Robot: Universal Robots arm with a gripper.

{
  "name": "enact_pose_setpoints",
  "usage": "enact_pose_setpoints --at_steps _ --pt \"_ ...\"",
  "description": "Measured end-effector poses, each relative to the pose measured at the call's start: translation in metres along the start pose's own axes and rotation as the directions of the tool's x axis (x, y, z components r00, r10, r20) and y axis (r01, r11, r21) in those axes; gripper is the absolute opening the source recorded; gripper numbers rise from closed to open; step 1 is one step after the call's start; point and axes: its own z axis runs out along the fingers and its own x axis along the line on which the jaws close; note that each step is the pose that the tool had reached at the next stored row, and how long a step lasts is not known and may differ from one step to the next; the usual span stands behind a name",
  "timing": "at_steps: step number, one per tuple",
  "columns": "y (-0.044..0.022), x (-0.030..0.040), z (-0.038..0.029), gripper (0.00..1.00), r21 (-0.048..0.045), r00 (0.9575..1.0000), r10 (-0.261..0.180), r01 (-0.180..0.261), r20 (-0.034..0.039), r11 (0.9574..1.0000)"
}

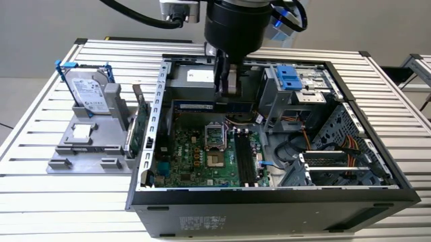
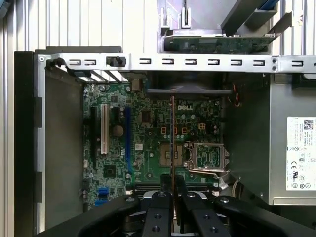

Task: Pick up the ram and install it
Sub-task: 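Pick up the ram and move it above insertion slot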

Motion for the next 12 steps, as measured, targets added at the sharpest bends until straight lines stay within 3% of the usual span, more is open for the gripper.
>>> enact_pose_setpoints --at_steps 12 --pt "-0.0142 -0.0001 -0.0008 0.0 0.0 1.0 0.0 0.0 0.0 1.0"
